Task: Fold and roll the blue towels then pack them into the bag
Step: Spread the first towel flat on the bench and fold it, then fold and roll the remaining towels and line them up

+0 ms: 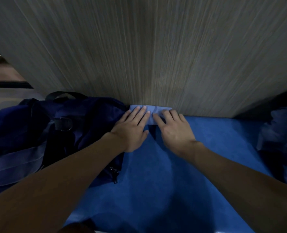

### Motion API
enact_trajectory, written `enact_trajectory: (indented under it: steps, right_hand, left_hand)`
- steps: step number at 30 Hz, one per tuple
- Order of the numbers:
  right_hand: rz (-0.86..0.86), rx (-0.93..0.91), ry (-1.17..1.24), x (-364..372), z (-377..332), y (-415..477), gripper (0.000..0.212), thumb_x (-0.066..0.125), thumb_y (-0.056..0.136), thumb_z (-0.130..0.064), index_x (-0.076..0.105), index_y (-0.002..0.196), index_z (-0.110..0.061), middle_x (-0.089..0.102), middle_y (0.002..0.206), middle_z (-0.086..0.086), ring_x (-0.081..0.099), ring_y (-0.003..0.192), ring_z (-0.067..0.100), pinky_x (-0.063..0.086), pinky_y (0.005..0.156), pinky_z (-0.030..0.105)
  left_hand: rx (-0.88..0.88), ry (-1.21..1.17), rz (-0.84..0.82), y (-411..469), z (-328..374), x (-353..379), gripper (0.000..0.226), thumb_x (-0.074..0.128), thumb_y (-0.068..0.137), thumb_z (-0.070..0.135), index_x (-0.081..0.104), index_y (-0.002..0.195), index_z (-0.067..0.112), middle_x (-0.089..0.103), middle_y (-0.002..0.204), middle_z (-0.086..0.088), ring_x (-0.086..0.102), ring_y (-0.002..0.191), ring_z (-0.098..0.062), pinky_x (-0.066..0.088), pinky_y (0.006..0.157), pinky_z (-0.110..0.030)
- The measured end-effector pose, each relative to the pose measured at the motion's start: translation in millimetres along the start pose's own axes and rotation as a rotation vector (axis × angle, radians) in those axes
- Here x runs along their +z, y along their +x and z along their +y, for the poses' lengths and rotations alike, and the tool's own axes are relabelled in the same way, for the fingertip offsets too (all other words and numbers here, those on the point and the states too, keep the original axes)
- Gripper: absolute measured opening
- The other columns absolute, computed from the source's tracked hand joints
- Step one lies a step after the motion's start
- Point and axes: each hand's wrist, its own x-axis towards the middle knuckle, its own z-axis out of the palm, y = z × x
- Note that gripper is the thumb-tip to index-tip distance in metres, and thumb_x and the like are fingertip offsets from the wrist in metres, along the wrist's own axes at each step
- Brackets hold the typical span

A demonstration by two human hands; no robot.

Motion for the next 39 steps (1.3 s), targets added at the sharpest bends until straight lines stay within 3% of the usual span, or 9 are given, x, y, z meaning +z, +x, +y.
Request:
enact_trajectory:
  steps: [6,12,15,18,23,28,31,34,39]
  right_hand:
    - [-0.119,-0.035,-0.026,-7.2,2.1,-11.8,0.075,0.060,0.076,-0.018,0.032,0.145,-0.008,0.033,0.146,0.010,0.033,0.134,0.028,0.033,0.104,0.050]
    - [-0.120,-0.030,-0.053,-41.1,17.1,-26.6,0.084,0.060,0.081,-0.024,0.015,0.151,-0.013,0.027,0.148,0.007,0.030,0.134,0.025,0.026,0.109,0.046]
    - [-0.114,0.013,-0.062,-65.6,36.6,-47.3,0.080,0.061,0.079,-0.025,0.021,0.149,-0.016,0.031,0.145,0.007,0.036,0.127,0.026,0.029,0.103,0.043]
    - [-0.077,0.086,-0.093,-94.9,67.2,-77.3,0.072,0.059,0.078,-0.023,0.031,0.144,-0.015,0.040,0.137,0.008,0.042,0.119,0.028,0.034,0.096,0.042]
    - [0.099,0.250,-0.126,-143.4,124.8,-135.4,0.033,0.051,0.072,-0.021,0.053,0.104,-0.014,0.055,0.102,0.008,0.052,0.093,0.032,0.039,0.076,0.043]
    - [0.131,0.476,-0.129,-175.4,182.6,-192.3,0.037,0.034,0.068,-0.024,0.062,0.089,-0.012,0.059,0.095,0.011,0.055,0.089,0.035,0.041,0.073,0.043]
    - [0.034,0.577,-0.096,-182.3,211.1,-219.8,0.039,0.036,0.078,-0.023,0.064,0.101,-0.008,0.056,0.118,0.018,0.052,0.107,0.039,0.041,0.084,0.048]
    - [-0.091,0.610,-0.007,-178.5,230.1,-239.0,0.036,0.045,0.092,-0.024,0.052,0.126,-0.013,0.029,0.148,0.013,0.027,0.134,0.035,0.028,0.103,0.047]
    - [-0.135,0.571,-0.001,-175.7,241.9,-248.3,0.043,0.042,0.095,-0.024,0.043,0.137,-0.014,0.012,0.156,0.006,0.018,0.138,0.031,0.026,0.105,0.044]
  left_hand:
    - [-0.026,-0.012,-0.041,-1.6,6.0,-4.3,0.067,0.016,0.103,0.045,-0.014,0.153,0.013,-0.021,0.161,-0.005,-0.020,0.148,-0.018,-0.003,0.122,-0.041]
    - [-0.050,-0.155,0.060,3.5,20.5,-35.3,0.056,0.021,0.104,0.037,0.011,0.155,0.015,0.006,0.163,-0.007,0.004,0.150,-0.024,0.012,0.121,-0.042]
    - [-0.014,-0.219,0.190,7.6,46.5,-60.3,0.050,0.029,0.103,0.032,0.031,0.149,0.013,0.034,0.153,-0.009,0.030,0.141,-0.026,0.028,0.113,-0.042]
    - [-0.036,-0.332,0.278,20.7,86.0,-93.4,0.038,0.039,0.098,0.027,0.053,0.131,0.013,0.057,0.128,-0.011,0.052,0.119,-0.033,0.044,0.097,-0.045]
    - [0.049,-0.537,0.348,41.5,170.1,-150.2,0.023,0.051,0.088,0.023,0.066,0.105,0.021,0.069,0.106,-0.006,0.064,0.101,-0.030,0.052,0.085,-0.040]
    - [0.159,-0.688,0.377,50.6,258.9,-190.4,0.015,0.060,0.088,0.022,0.068,0.101,0.018,0.071,0.098,-0.001,0.065,0.095,-0.023,0.052,0.082,-0.035]
    - [0.220,-0.743,0.335,59.8,296.0,-199.5,0.019,0.070,0.083,0.022,0.067,0.101,0.014,0.067,0.100,-0.006,0.064,0.092,-0.023,0.048,0.078,-0.028]
    - [0.257,-0.752,0.233,65.8,319.9,-201.4,0.034,0.079,0.078,0.025,0.065,0.106,0.014,0.064,0.101,-0.004,0.061,0.089,-0.018,0.047,0.079,-0.026]
    - [0.212,-0.631,0.188,75.3,338.3,-196.7,0.037,0.080,0.076,0.035,0.064,0.105,0.020,0.067,0.088,0.002,0.064,0.087,-0.020,0.054,0.079,-0.038]
